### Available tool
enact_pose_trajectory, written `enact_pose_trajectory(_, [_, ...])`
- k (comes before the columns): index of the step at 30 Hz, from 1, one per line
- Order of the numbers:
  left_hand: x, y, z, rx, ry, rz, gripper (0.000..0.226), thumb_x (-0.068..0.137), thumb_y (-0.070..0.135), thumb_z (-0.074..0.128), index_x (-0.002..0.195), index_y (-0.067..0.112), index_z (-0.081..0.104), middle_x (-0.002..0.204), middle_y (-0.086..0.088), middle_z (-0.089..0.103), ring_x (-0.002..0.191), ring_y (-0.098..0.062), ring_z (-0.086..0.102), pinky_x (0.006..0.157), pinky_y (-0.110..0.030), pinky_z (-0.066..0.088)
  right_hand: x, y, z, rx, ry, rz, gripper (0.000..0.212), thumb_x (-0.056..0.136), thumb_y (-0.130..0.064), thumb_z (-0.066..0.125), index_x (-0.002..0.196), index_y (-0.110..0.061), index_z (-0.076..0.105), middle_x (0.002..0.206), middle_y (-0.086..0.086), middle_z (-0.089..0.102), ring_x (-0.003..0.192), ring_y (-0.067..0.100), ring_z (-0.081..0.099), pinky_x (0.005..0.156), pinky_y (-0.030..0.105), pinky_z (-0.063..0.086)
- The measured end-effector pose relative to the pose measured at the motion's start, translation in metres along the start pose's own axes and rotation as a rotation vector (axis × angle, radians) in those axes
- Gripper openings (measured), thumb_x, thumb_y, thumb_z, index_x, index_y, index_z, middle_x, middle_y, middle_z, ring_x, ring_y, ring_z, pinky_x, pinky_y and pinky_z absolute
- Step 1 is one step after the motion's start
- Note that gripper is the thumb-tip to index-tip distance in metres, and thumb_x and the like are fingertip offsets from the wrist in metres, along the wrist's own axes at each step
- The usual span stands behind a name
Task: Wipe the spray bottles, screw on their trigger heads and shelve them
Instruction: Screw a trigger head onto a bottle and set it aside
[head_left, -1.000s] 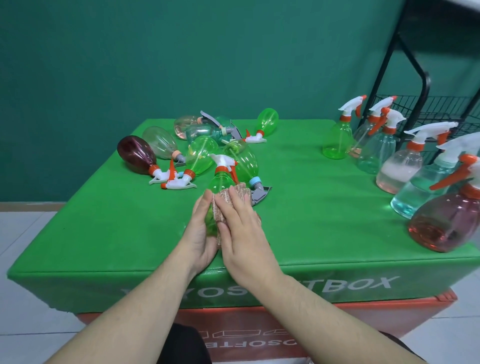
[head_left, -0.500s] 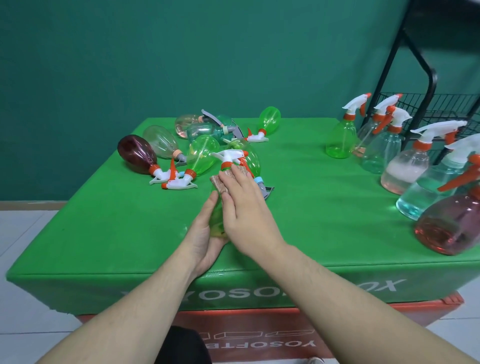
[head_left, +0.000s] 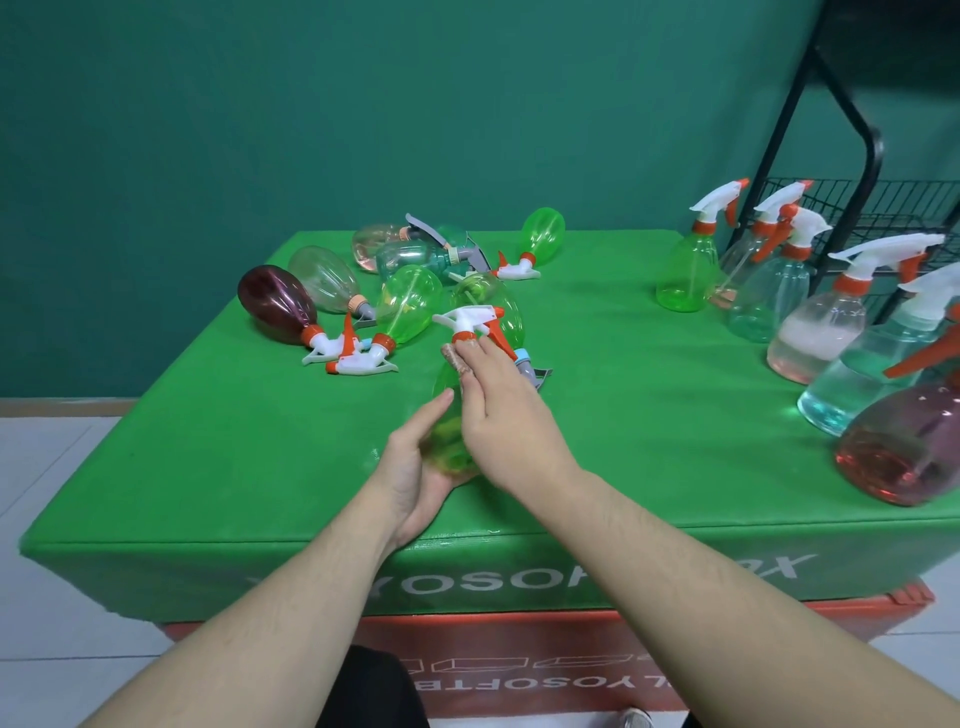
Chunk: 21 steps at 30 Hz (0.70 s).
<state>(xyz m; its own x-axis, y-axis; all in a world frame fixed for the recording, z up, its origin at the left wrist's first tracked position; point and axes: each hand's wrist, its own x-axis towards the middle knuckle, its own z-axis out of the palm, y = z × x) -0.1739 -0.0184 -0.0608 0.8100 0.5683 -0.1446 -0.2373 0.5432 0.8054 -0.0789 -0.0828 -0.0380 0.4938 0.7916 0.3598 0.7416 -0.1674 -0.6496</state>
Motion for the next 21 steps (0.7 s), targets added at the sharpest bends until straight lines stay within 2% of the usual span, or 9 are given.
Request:
enact_pose_trajectory(5, [0.000,0.000,0.003,-0.093,0.054,0.040,0.035,0.106,0.025,0.044,0.114,0.009,0.075,0.118,-0.013,0.075,0.106,-0.021,0.074,0.092,-0.038,0.055,-0.021,0.006,0.014,-0.155,0.029,-0.116,0.058,0.103,-0.037,0.016,0.153,-0.020,0.038,0.164,0.004,0.027,0.154,0.021,0.016,0.123,0.045,0.020])
enact_pose_trajectory(9, [0.002,-0.001,-0.001,-0.089,0.097,0.025,0.045,0.107,0.033,0.040,0.126,0.003,0.068,0.127,-0.018,0.071,0.123,-0.029,0.067,0.104,-0.039,0.051,-0.040,0.003,0.017,-0.255,-0.015,-0.128,0.060,0.101,-0.040,0.011,0.159,-0.030,0.025,0.170,-0.004,0.006,0.156,0.023,-0.005,0.125,0.055,0.011])
enact_pose_trajectory(11, [0.002,-0.001,0.000,-0.092,0.118,-0.010,0.053,0.106,0.044,0.041,0.128,0.003,0.067,0.128,-0.019,0.070,0.123,-0.029,0.066,0.107,-0.041,0.049,-0.049,0.002,0.017,-0.286,-0.042,-0.154,0.059,0.101,-0.038,0.014,0.159,-0.034,0.021,0.170,-0.008,-0.001,0.155,0.022,-0.014,0.124,0.058,0.005])
enact_pose_trajectory(14, [0.003,0.000,-0.002,-0.103,0.142,-0.043,0.072,0.090,0.059,0.064,0.138,0.005,0.060,0.128,-0.020,0.070,0.123,-0.032,0.067,0.103,-0.044,0.054,-0.059,0.005,0.019,-0.294,-0.059,-0.167,0.058,0.101,-0.035,0.021,0.159,-0.036,0.018,0.170,-0.010,-0.004,0.155,0.021,-0.016,0.123,0.058,0.001])
enact_pose_trajectory(17, [0.008,-0.001,-0.009,-0.134,0.120,-0.046,0.111,0.065,0.061,0.090,0.153,0.013,0.041,0.136,-0.022,0.065,0.124,-0.036,0.065,0.092,-0.045,0.060,-0.065,0.004,0.019,-0.285,-0.058,-0.162,0.058,0.102,-0.036,0.022,0.160,-0.037,0.014,0.169,-0.010,-0.007,0.154,0.018,-0.018,0.124,0.052,-0.004])
enact_pose_trajectory(18, [0.008,-0.002,-0.009,-0.145,0.109,-0.036,0.111,0.066,0.061,0.090,0.153,0.012,0.041,0.137,-0.022,0.064,0.125,-0.036,0.065,0.094,-0.045,0.059,-0.065,0.004,0.018,-0.265,-0.054,-0.156,0.058,0.103,-0.037,0.022,0.160,-0.039,0.014,0.169,-0.011,-0.007,0.154,0.016,-0.019,0.124,0.049,-0.005])
enact_pose_trajectory(21, [0.006,-0.002,-0.006,-0.125,0.087,-0.014,0.077,0.087,0.059,0.066,0.142,0.005,0.056,0.134,-0.020,0.067,0.124,-0.030,0.066,0.103,-0.042,0.055,-0.060,0.002,0.019,-0.204,-0.043,-0.135,0.056,0.105,-0.036,0.026,0.159,-0.042,0.012,0.169,-0.015,-0.007,0.153,0.011,-0.019,0.124,0.046,-0.006])
